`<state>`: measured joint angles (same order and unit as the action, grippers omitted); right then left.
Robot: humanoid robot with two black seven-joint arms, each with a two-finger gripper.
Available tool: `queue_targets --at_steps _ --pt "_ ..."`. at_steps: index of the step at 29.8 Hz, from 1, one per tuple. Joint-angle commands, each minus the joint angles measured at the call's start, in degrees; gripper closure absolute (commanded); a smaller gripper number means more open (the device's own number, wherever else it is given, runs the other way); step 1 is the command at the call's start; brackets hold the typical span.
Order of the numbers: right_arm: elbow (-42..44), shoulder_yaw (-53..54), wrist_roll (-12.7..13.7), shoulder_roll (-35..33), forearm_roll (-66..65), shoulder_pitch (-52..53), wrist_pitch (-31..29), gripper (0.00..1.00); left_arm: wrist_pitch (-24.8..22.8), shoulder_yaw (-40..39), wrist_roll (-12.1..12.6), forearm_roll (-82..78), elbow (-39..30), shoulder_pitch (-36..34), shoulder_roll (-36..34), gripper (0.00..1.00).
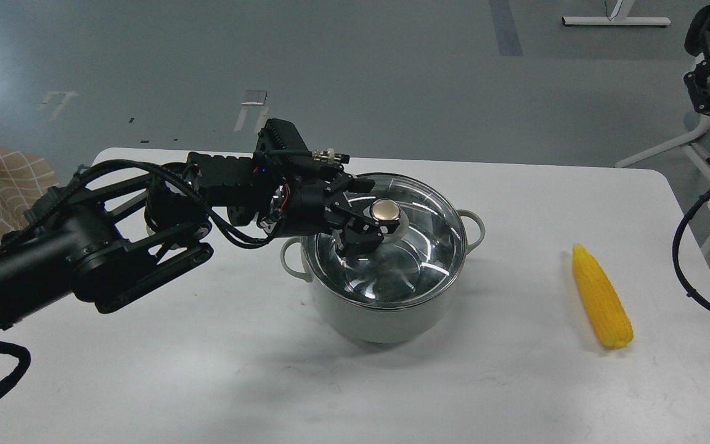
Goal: Open pot and put corn in
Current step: 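Close the left gripper on the brass knob of the glass lid, then lift the glass lid off the pot with the left gripper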
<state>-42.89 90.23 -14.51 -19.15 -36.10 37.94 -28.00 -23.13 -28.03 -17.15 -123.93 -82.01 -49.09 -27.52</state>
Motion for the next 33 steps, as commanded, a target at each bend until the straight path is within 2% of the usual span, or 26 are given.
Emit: queue_targets --at_steps 1,3,6,13,18,27,33 --pt "0.0 -0.1 0.0 0.1 0.0 -0.1 0.0 0.00 0.0 0.1 -0.1 0.0 0.0 0.1 0.0 0.25" --pt "0.1 -0.1 0.0 0.1 0.0 -0.1 0.0 0.00 0.7 0.3 -0.1 0.0 0.0 0.1 0.1 0.25" --pt "0.3 -0.1 0.0 0.0 0.0 -0.1 0.0 0.00 1.6 0.5 -0.3 -0.1 0.0 0.5 0.1 0.35" --pt "0.3 -0.5 0.1 -0.1 0.0 0.1 0.0 0.00 1.6 0.4 -0.2 -0.1 0.1 1.1 0.1 0.45" --pt "0.3 -0.7 0.1 0.0 0.0 0.8 0.0 0.00 1.6 0.4 -0.2 -0.1 0.0 1.1 0.0 0.60" --pt "0.3 -0.7 0.1 0.0 0.0 0.8 0.0 0.00 1.5 -0.3 -0.1 0.3 -1.3 1.0 -0.8 0.64" --pt "0.4 -0.7 0.0 0.0 0.0 0.9 0.0 0.00 1.1 -2.0 0.3 3.8 -6.1 0.2 -3.1 0.64"
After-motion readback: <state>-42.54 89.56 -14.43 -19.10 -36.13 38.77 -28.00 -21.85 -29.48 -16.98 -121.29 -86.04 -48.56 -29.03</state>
